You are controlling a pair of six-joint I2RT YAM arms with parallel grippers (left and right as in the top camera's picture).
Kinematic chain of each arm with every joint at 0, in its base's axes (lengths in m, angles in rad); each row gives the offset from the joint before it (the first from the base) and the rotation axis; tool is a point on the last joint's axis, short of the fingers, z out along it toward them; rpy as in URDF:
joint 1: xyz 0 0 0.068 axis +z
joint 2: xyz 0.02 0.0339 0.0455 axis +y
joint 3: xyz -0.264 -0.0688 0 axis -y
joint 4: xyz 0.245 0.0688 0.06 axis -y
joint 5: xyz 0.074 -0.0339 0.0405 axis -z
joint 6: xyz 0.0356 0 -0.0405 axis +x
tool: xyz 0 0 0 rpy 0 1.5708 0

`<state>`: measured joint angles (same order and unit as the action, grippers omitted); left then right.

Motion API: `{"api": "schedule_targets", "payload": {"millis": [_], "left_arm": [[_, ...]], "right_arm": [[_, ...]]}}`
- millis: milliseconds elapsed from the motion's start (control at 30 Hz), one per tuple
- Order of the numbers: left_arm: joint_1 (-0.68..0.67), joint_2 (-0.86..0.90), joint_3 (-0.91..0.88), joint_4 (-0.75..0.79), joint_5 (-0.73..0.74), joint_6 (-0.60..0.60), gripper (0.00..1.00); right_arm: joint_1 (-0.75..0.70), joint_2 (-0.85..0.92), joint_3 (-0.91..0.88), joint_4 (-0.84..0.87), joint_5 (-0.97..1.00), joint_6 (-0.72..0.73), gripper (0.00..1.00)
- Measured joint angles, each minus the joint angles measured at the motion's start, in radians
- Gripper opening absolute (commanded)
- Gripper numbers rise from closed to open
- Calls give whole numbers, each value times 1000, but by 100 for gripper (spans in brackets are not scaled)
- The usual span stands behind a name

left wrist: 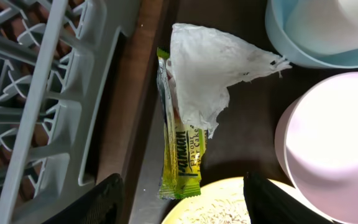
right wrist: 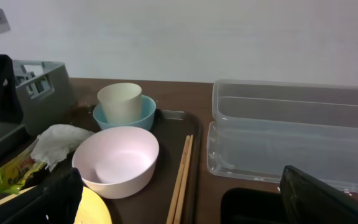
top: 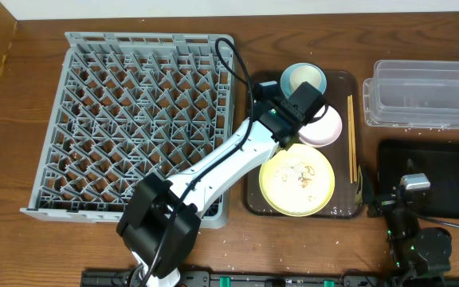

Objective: Sort waste into correct bins and load items into the dishwasher

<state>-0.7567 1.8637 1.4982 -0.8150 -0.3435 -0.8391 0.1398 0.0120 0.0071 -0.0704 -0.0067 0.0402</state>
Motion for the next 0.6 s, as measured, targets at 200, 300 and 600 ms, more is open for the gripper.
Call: {"api": "schedule_targets", "payload": {"millis": [200, 300, 600], "left_arm": [[0, 0, -3, 12, 0, -3, 63], [0, 0, -3, 12, 0, -3, 64], [0, -3, -3, -61, 5, 6, 64]], "right_arm": [[0, 0, 0, 0, 0, 0, 99], [0, 0, 0, 0, 0, 0, 99], [0, 0, 0, 0, 0, 0, 99]]}}
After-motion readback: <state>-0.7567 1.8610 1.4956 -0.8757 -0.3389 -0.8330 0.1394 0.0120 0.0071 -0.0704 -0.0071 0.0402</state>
